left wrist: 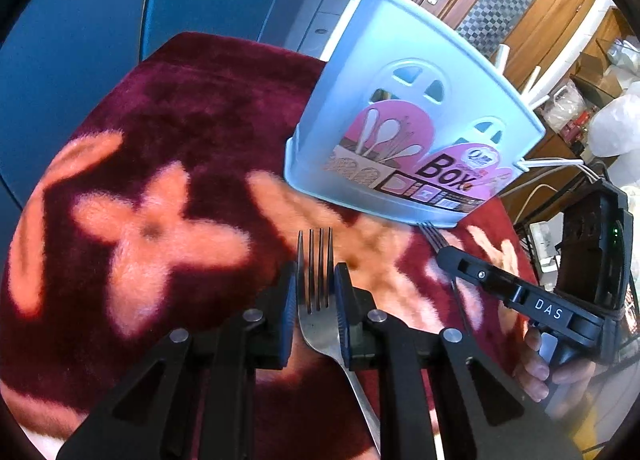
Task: Organize utensils
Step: 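Lift both forks and carry them over the blue holder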
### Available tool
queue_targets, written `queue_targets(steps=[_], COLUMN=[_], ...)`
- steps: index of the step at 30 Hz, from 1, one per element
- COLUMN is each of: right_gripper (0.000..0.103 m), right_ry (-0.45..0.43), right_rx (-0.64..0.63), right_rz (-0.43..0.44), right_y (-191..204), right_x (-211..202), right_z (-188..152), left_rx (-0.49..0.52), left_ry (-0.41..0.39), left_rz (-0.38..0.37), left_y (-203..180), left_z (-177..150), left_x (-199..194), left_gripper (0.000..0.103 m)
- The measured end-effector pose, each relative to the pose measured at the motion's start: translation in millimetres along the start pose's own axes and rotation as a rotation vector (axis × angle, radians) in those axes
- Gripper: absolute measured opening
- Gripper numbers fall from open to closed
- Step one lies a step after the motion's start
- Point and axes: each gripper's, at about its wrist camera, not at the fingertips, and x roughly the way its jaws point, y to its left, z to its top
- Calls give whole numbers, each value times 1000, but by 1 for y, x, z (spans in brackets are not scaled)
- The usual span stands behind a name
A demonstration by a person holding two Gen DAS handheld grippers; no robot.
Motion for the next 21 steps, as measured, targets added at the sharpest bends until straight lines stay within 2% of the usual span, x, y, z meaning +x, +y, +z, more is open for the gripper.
queue_targets(steps=[6, 7, 8, 12, 18, 21], right_gripper=[22, 18, 4, 3, 3, 3], right_ry=[-31, -42, -50, -95, -158, -225], right_rx=[7, 3, 0, -20, -36, -77], right_rz=[27, 22, 16, -19, -9, -29], right_y=[10, 13, 15, 22, 32, 44], right_x=[-15, -19, -22, -37, -64, -84], right_z=[-12, -15, -17, -25, -31, -33], left_rx=[50, 57, 67, 116, 134, 145], left_ry=[-53, -63, -74, -126, -184, -228], left_rz=[-3, -1, 6, 23, -15, -38], left_y=[-13, -15, -18, -30, -44, -51], left_z=[-9, -11, -13, -18, -17, -18], left_x=[-21, -24, -29, -46, -71, -88], left_gripper=[16, 16, 16, 15, 15, 12])
